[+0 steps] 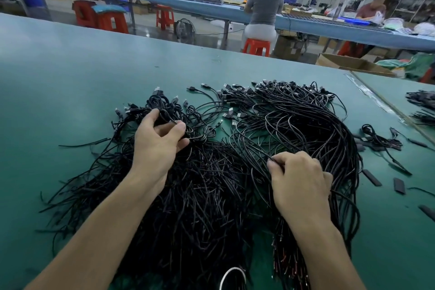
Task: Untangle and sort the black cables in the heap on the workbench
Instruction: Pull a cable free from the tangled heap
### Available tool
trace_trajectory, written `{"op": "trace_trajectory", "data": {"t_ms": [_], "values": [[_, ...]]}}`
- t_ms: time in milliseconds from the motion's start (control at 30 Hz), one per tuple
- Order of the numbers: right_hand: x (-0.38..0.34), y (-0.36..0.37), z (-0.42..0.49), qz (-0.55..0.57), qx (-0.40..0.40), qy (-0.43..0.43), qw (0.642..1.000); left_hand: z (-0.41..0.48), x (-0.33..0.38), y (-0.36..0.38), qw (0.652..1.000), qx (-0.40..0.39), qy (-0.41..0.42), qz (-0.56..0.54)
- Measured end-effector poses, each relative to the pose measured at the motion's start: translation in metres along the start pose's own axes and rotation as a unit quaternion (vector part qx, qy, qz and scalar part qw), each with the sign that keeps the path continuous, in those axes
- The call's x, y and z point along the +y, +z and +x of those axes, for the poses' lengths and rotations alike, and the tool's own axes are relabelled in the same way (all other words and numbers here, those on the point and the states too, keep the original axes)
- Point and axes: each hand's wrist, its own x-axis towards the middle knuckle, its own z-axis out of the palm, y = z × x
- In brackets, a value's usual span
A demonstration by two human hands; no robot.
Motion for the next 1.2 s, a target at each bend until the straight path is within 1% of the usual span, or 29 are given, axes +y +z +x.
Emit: {"op": "trace_trajectory", "data": {"t_ms": [67,133,167,233,267,300,333,400,433,467,500,567,600,633,667,700,733,767,800,833,900,967,1033,1067,1100,1167,1200], "values": [[-0.001,-0.001,0.000,0.084,-0.015,-0.026,0.996,-0.001,-0.001,-0.001,0.998,0.003,0.020,0.057],[-0.003,-0.002,-0.001,0.169,-0.041,-0.028,0.984,-0.002,-0.004,-0.001,0.988,0.021,0.059,0.140],[-0.006,-0.004,-0.001,0.186,-0.050,-0.031,0.981,-0.003,-0.005,-0.001,0.980,0.031,0.091,0.175],[-0.013,-0.007,-0.004,0.215,-0.064,-0.048,0.973,-0.009,-0.002,0.000,0.956,0.031,0.186,0.224],[-0.018,-0.010,-0.005,0.244,-0.070,-0.061,0.965,-0.011,0.000,0.001,0.940,0.010,0.236,0.247],[-0.022,-0.015,-0.007,0.275,-0.075,-0.076,0.956,-0.014,0.001,0.002,0.924,-0.029,0.274,0.266],[-0.026,-0.019,-0.009,0.295,-0.079,-0.094,0.948,-0.016,0.002,0.003,0.910,-0.083,0.294,0.281],[-0.033,-0.029,-0.013,0.311,-0.096,-0.134,0.936,-0.022,-0.001,0.006,0.876,-0.211,0.294,0.318],[-0.036,-0.035,-0.015,0.324,-0.115,-0.159,0.926,-0.023,-0.004,0.008,0.851,-0.267,0.293,0.344],[-0.040,-0.042,-0.018,0.341,-0.142,-0.191,0.909,-0.025,-0.007,0.009,0.826,-0.302,0.297,0.372],[-0.045,-0.048,-0.022,0.359,-0.173,-0.228,0.888,-0.026,-0.010,0.009,0.808,-0.323,0.303,0.388],[-0.053,-0.059,-0.029,0.385,-0.226,-0.293,0.846,-0.026,-0.011,0.006,0.797,-0.339,0.324,0.381],[-0.054,-0.063,-0.032,0.396,-0.243,-0.305,0.831,-0.026,-0.008,0.005,0.801,-0.335,0.330,0.370],[-0.055,-0.066,-0.033,0.405,-0.252,-0.301,0.826,-0.025,-0.007,0.004,0.821,-0.326,0.319,0.343],[-0.054,-0.068,-0.033,0.407,-0.247,-0.282,0.833,-0.024,-0.006,0.005,0.857,-0.287,0.293,0.311],[-0.051,-0.068,-0.030,0.396,-0.226,-0.252,0.853,-0.023,-0.004,0.005,0.904,-0.228,0.249,0.263],[-0.045,-0.067,-0.027,0.367,-0.195,-0.212,0.884,-0.022,0.001,0.007,0.940,-0.157,0.213,0.216],[-0.039,-0.063,-0.023,0.320,-0.165,-0.168,0.918,-0.021,0.005,0.009,0.960,-0.086,0.197,0.178],[-0.033,-0.060,-0.019,0.269,-0.145,-0.124,0.944,-0.022,0.009,0.011,0.966,-0.028,0.207,0.153],[-0.028,-0.055,-0.016,0.227,-0.132,-0.085,0.961,-0.024,0.012,0.012,0.966,0.008,0.223,0.132],[-0.020,-0.045,-0.011,0.174,-0.102,-0.027,0.979,-0.028,0.017,0.012,0.958,0.037,0.269,0.094],[-0.008,-0.039,-0.005,0.120,-0.071,0.019,0.990,-0.033,0.028,0.013,0.953,0.055,0.295,0.051],[0.002,-0.036,-0.001,0.057,-0.064,0.068,0.994,-0.033,0.039,0.011,0.931,0.094,0.349,0.042],[0.006,-0.035,0.000,0.028,-0.072,0.078,0.994,-0.032,0.041,0.009,0.913,0.106,0.388,0.066],[0.007,-0.034,0.001,-0.002,-0.084,0.074,0.994,-0.031,0.043,0.008,0.896,0.102,0.419,0.107],[0.004,-0.033,-0.001,-0.039,-0.107,0.041,0.993,-0.034,0.040,0.009,0.853,0.047,0.463,0.236],[0.001,-0.034,-0.002,-0.034,-0.109,0.024,0.993,-0.036,0.035,0.010,0.819,0.007,0.476,0.320]]}}
